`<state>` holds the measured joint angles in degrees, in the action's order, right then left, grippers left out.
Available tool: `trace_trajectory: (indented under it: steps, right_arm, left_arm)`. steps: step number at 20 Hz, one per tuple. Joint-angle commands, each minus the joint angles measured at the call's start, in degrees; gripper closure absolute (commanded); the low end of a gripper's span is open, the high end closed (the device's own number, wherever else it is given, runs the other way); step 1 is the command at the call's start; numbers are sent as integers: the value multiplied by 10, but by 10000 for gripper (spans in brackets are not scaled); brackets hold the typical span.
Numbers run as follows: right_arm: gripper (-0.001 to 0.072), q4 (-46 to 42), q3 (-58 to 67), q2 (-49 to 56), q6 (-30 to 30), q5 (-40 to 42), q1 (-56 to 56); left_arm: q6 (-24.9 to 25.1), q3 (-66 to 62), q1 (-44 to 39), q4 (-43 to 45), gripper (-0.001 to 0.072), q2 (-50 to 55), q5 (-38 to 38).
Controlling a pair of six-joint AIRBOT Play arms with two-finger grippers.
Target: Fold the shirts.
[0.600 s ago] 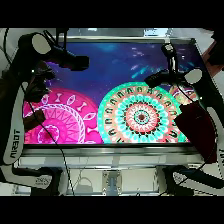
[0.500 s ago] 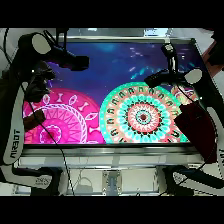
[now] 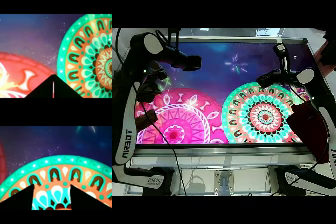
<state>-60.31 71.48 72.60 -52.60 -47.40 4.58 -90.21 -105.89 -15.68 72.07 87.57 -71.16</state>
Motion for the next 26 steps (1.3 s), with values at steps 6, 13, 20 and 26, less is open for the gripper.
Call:
trace_trajectory:
  steps: [6,13,20,26]
  right_arm:
    - [200,1,0,0,0,1,0]
    - [199,13,0,0,0,13,1]
    - [199,40,0,0,-1,7,1]
    - [199,73,0,0,-1,-20,1]
  left_arm:
    - [2,0,0,228,360,0,66]
    - [-133,10,182,526,181,8,-119]
    - [-52,162,489,269,135,8,-189]
    - [0,288,550,249,121,12,-178]
